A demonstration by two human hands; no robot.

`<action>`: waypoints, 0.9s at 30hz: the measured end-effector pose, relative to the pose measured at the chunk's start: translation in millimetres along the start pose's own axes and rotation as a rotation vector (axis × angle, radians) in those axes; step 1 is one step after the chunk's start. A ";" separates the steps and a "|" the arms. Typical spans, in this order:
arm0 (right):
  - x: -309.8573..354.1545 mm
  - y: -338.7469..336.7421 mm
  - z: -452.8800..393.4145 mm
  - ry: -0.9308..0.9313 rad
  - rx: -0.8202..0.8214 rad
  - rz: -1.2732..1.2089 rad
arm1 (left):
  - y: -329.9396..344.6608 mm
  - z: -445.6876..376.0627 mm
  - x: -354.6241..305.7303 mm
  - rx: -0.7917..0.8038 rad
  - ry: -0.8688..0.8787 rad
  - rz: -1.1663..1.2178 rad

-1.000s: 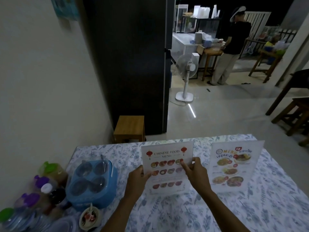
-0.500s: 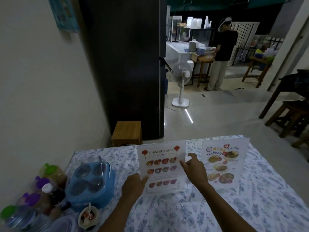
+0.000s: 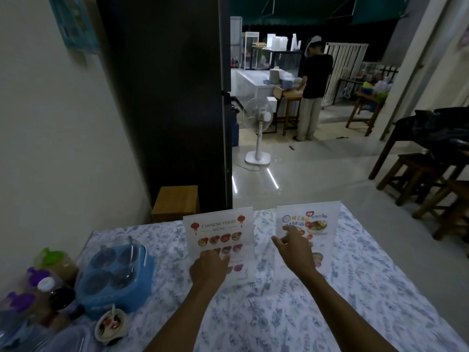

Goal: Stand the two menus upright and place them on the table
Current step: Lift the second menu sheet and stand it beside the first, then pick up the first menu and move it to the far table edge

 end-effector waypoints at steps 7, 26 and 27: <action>-29.3 -44.6 3.4 0.047 -0.032 0.007 | 23.0 16.9 -76.0 0.082 0.211 0.019; -113.2 -123.2 -119.9 -0.546 0.040 0.438 | 54.8 -14.7 -210.7 -0.460 0.491 0.062; -121.2 -126.8 -124.1 -0.543 0.042 0.379 | 57.2 -13.5 -209.2 -0.463 0.475 0.122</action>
Point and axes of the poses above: each hand's wrist, its own z-axis away from the middle knuckle, its own y-axis out of the palm, x = y × z, the point moved 4 cm from there along -z, towards the middle knuckle, and after that the axes turned 2 degrees about -y, right-handed, at the moved point
